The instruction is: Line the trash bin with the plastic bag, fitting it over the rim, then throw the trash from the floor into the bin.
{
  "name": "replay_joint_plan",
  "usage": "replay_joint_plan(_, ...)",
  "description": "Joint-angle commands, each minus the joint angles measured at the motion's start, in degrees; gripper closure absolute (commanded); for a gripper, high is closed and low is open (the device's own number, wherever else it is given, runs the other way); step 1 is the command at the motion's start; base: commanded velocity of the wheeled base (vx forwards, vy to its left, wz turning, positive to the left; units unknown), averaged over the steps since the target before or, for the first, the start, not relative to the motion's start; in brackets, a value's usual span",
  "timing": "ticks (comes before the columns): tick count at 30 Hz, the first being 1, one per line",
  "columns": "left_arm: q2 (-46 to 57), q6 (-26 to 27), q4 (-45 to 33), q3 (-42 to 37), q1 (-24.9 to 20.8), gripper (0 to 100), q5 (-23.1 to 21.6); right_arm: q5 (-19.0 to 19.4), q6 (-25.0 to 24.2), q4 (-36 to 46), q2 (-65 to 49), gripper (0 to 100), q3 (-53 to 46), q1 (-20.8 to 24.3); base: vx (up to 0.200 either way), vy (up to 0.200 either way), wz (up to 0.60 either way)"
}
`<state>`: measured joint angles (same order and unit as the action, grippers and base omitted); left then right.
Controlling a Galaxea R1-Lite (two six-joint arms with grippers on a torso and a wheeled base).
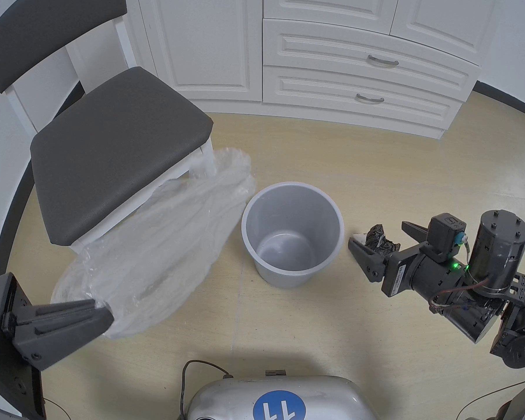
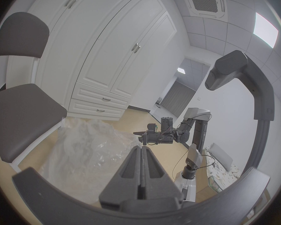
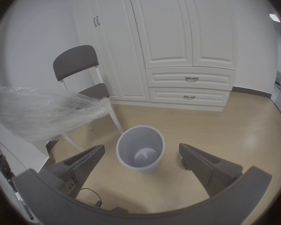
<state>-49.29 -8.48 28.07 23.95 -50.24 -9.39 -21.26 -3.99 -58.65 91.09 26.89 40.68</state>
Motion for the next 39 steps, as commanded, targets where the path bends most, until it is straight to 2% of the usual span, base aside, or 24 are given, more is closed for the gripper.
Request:
replay_joint_plan(1,0.95,0.05,-0.13,0.30,-0.39,100,-0.02,0.17,0.03,0.03,-0.03,0,-0.61,0.72,0.000,0.000,0.00)
replay_joint_plan(2,0.95,0.05,-0.13,0.30,-0.39,100,-0.02,0.17,0.03,0.03,-0.03,0,-0.61,0.72,0.000,0.000,0.00)
replay_joint_plan(3,1.21,0.05,-0.13,0.04,-0.56,100,-0.11,0.25,-1.55,-0.15,1.99,0,-1.14,4.50,0.000,0.000,0.00)
replay_joint_plan(4,1.21,0.05,-0.13,-0.05,-0.56,100,-0.11,0.25,-2.34,-0.41,2.60,0,-0.96,5.29,0.000,0.000,0.00)
replay_joint_plan(13,2.00,0.05,-0.04,-1.37,-2.94,100,-2.57,0.25,-5.95,0.11,7.35,0,-0.96,9.33,0.000,0.000,0.00)
replay_joint_plan(17,2.09,0.05,-0.04,-1.37,-3.64,100,-2.57,0.25,-7.62,0.11,10.25,0,-1.23,11.97,0.000,0.000,0.00)
replay_joint_plan(25,2.35,0.14,-0.04,-1.37,-3.73,100,-2.65,0.52,-9.02,-0.41,15.61,0,-1.93,13.99,0.000,0.000,0.00)
replay_joint_plan(31,2.35,0.14,0.23,-1.37,-3.73,100,-2.65,2.72,-9.46,-0.41,18.25,0,-3.60,14.60,0.000,0.000,0.00)
replay_joint_plan(39,3.06,0.05,0.84,-0.93,-3.73,100,-2.39,8.16,-7.79,-0.50,17.46,0,-9.67,16.71,0.000,0.000,0.00)
